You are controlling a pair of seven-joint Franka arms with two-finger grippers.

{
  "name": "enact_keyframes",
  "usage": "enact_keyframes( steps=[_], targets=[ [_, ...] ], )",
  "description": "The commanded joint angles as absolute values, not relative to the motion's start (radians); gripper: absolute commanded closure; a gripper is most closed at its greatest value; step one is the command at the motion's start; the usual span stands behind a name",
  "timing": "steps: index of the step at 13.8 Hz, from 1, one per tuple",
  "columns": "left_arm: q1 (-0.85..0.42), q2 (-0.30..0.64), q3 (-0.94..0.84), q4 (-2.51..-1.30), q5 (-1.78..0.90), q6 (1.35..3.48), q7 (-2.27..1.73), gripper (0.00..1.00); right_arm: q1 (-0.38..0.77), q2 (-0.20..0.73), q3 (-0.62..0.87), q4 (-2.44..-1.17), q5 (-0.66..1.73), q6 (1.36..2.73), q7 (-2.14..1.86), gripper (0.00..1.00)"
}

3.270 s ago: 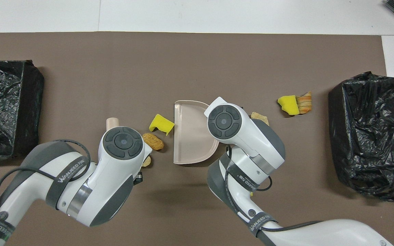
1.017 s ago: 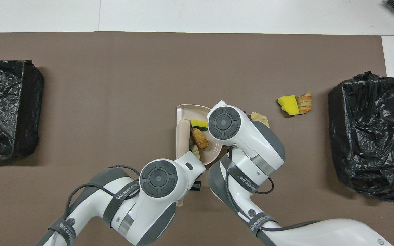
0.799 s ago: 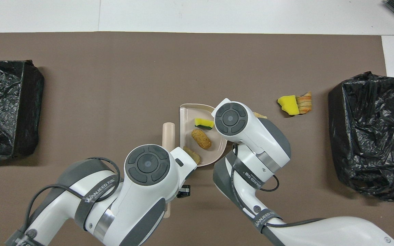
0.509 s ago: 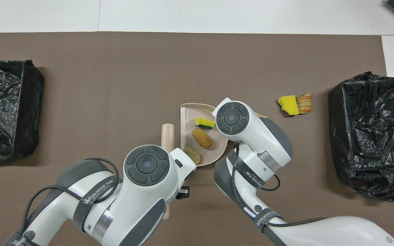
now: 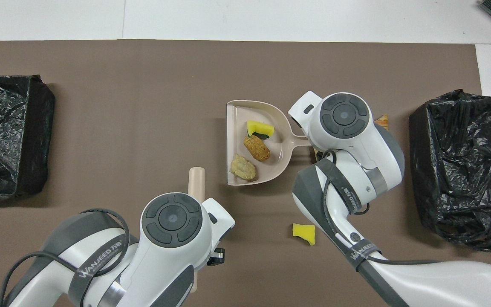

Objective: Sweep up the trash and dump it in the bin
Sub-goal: 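Lift the dustpan with the right gripper and carry it over the bin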

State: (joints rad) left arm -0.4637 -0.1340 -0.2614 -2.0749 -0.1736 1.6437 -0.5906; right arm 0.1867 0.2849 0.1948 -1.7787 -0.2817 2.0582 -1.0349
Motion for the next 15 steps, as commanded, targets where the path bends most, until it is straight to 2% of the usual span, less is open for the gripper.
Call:
enact_keyframes(
  steps=[1,8,15],
  targets=[
    [-0.454,-0.170,-0.267,-2.102,-0.176,1.649,-0.598,1.00,0.150,0.276,0.201,-1.727,-0.253,1.993,-1.118,1.00],
    [-0.460,-0.164,-0.267,-2.102,-0.178,1.657,-0.604,1.00,0.042,0.278,0.199,-1.599,-0.255,1.826,-1.244,1.00],
    [-0.457,-0.160,-0.267,-2.121,-0.178,1.690,-0.606,1.00,-0.165,0.206,0.195,-1.606,-0.256,1.779,-1.514,1.00]
  ],
)
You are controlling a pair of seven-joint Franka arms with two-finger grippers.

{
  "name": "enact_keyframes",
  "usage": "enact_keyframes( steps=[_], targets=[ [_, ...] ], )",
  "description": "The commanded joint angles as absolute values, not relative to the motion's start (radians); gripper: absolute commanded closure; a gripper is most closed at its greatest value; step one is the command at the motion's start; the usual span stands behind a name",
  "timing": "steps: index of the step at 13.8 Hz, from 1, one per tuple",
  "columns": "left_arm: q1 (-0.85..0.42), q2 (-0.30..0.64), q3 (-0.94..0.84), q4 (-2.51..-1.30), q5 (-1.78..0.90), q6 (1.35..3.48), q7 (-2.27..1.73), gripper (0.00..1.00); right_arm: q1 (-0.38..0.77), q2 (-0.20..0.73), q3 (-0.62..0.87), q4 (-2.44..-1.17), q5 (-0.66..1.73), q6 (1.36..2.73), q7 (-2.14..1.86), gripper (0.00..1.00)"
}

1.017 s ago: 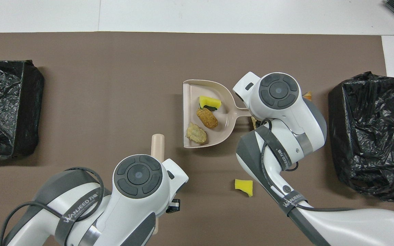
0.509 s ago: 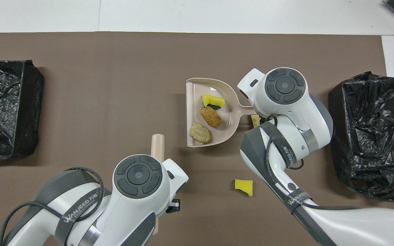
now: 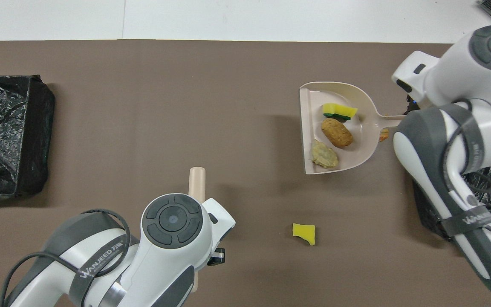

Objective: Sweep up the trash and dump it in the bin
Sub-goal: 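Lift the dustpan with the right gripper and carry it over the bin, then tilt the dustpan with the right gripper to dump trash into the bin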

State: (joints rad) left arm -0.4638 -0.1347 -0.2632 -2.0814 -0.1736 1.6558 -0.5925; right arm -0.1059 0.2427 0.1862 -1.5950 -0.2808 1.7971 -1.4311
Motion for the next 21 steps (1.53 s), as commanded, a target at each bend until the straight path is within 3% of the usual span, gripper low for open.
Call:
enact_keyframes(
  steps=[1,7,11,14,18,21],
  targets=[
    [-0.453,-0.158,-0.267,-2.121,-0.178,1.692,-0.604,1.00,-0.195,0.198,0.195,-1.608,-0.258,1.779,-1.541,1.00],
    [-0.416,-0.158,-0.265,-2.138,-0.178,1.709,-0.597,1.00,-0.418,0.193,0.193,-1.609,-0.279,1.824,-1.716,1.00],
    [-0.416,-0.158,-0.265,-2.145,-0.178,1.710,-0.591,1.00,-0.530,0.196,0.193,-1.605,-0.490,1.902,-1.801,1.00],
    [-0.407,-0.158,-0.265,-2.149,-0.178,1.720,-0.584,1.00,-0.548,0.195,0.192,-1.632,-0.689,1.927,-1.780,1.00],
    [-0.407,-0.160,-0.265,-2.152,-0.178,1.726,-0.586,1.00,-0.528,0.135,0.195,-1.826,-0.975,1.989,-1.505,1.00],
    [-0.402,-0.160,-0.265,-2.152,-0.178,1.724,-0.586,1.00,-0.521,0.118,0.192,-1.829,-1.041,1.982,-1.500,1.00]
  ],
)
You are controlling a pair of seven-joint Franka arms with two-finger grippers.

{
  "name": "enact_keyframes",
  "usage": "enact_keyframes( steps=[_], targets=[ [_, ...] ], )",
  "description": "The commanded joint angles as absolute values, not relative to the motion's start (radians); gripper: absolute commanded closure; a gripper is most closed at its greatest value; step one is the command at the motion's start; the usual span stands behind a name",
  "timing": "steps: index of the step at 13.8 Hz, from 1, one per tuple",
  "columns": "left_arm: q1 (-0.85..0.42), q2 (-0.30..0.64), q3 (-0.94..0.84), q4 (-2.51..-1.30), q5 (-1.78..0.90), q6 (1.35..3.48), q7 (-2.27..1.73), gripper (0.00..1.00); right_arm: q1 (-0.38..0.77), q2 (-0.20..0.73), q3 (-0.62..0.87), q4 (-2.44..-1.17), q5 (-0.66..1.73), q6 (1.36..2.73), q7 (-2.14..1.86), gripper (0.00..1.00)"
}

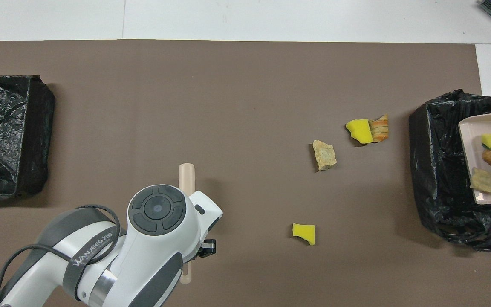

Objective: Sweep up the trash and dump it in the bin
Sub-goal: 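Tilt the dustpan with the right gripper to dump trash into the bin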

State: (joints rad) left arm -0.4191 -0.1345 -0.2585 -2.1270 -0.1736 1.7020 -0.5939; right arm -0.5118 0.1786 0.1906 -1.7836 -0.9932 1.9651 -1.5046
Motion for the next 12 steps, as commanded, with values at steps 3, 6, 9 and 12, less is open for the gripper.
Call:
enact_keyframes(
  steps=[3,6,9,12],
  targets=[
    [-0.402,-0.158,-0.265,-2.152,-0.178,1.726,-0.586,1.00,-0.545,0.100,0.192,-1.757,-1.040,1.982,-1.630,1.00],
    [-0.400,-0.158,-0.265,-2.152,-0.178,1.727,-0.584,1.00,-0.540,0.078,0.196,-1.717,-0.979,1.976,-1.704,1.00],
    [-0.393,-0.158,-0.265,-2.152,-0.178,1.730,-0.584,1.00,-0.528,0.074,0.202,-1.720,-0.832,1.974,-1.700,1.00],
    [-0.393,-0.156,-0.265,-2.152,-0.178,1.753,-0.583,1.00,-0.463,0.077,0.206,-1.726,-0.691,1.968,-1.695,1.00]
  ],
)
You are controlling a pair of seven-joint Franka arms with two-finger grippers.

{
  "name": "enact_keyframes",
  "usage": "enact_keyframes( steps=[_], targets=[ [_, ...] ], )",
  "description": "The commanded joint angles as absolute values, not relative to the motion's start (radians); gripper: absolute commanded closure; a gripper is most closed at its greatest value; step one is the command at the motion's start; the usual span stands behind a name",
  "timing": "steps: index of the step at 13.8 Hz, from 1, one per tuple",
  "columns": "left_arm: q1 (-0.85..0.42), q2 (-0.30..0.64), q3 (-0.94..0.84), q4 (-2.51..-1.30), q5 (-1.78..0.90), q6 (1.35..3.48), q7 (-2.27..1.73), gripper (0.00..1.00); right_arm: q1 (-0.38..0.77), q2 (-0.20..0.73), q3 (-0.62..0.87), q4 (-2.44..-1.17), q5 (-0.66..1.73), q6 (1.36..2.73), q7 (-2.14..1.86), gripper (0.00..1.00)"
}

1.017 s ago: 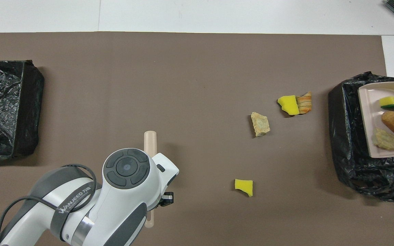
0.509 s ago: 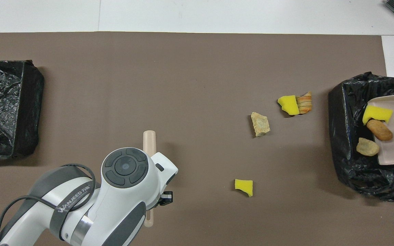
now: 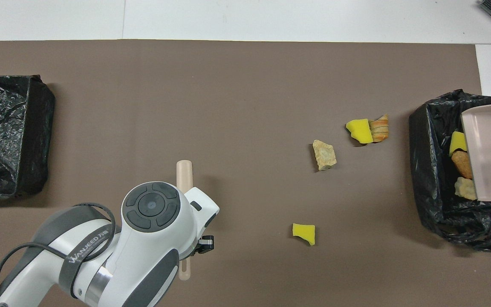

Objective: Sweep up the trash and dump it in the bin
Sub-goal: 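Tilt the dustpan with the right gripper to dump trash into the bin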

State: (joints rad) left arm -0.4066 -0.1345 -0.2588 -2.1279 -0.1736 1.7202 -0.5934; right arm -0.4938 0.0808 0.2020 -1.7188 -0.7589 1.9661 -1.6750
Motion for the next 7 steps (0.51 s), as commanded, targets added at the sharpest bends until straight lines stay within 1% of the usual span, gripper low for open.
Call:
enact_keyframes(
  steps=[1,5,7],
  targets=[
    [-0.393,-0.156,-0.265,-2.155,-0.178,1.753,-0.583,1.00,-0.430,0.078,0.206,-1.729,-0.633,1.957,-1.694,1.00],
    [-0.393,-0.155,-0.265,-2.169,-0.178,1.756,-0.586,1.00,-0.319,0.124,0.206,-1.729,-0.450,1.931,-1.642,1.00],
    [-0.393,-0.156,-0.265,-2.169,-0.178,1.753,-0.584,1.00,-0.247,0.147,0.206,-1.729,-0.420,1.915,-1.544,1.00]
  ],
)
